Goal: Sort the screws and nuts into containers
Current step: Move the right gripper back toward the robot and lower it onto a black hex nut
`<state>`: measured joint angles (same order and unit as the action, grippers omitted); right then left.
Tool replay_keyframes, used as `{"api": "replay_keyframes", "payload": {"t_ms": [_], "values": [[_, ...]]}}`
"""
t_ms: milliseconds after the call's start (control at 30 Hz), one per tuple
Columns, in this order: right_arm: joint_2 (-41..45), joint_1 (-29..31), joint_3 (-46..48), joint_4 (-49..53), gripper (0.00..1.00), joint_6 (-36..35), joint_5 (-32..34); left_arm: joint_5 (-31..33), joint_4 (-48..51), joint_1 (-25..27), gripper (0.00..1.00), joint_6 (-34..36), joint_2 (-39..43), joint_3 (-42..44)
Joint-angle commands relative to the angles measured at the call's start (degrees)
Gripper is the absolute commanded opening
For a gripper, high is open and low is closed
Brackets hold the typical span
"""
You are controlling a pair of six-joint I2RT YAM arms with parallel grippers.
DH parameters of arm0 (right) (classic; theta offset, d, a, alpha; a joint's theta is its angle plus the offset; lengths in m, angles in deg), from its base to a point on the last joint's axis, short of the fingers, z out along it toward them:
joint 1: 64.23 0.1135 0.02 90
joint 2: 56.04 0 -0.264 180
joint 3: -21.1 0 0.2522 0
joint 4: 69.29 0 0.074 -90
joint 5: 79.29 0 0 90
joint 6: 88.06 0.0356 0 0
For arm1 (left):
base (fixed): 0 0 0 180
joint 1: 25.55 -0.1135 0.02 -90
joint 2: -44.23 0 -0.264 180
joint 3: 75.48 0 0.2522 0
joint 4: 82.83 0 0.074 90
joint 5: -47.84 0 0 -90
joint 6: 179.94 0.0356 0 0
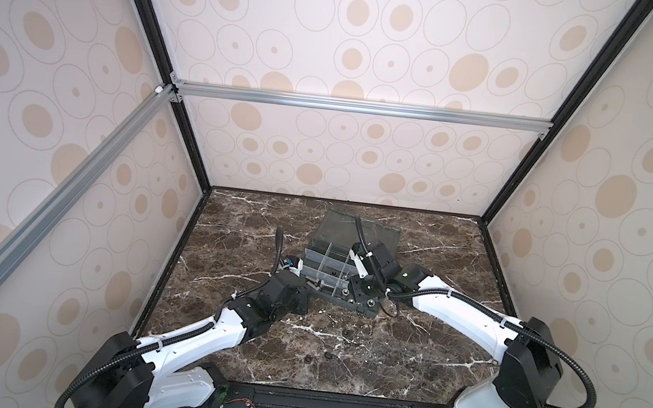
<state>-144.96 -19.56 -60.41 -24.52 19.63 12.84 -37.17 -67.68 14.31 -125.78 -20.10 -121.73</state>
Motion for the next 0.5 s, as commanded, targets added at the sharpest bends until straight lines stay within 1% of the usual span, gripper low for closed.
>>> {"api": "replay_keyframes", "payload": {"t_ms": [0,167,333,467], "values": [[2.39,1.77,3.04,2.9,0.37,0.43,0.59,1.46,0.24,-0.25,0.36,-1.28,1.99,0.23],[2.68,4.91,7.78,1.34,0.43,2.97,0.33,2.01,0.49,-0.33,0.36,-2.13,3.07,1.52],[1.47,6.97,10.7,-0.56,0.45,6.13,-0.44,2.33,1.15,-0.38,0.36,-2.49,3.86,1.73],[-0.41,9.31,10.81,-0.7,0.46,7.09,-0.09,2.75,1.23,-0.33,0.36,-3.05,4.55,2.29]]}}
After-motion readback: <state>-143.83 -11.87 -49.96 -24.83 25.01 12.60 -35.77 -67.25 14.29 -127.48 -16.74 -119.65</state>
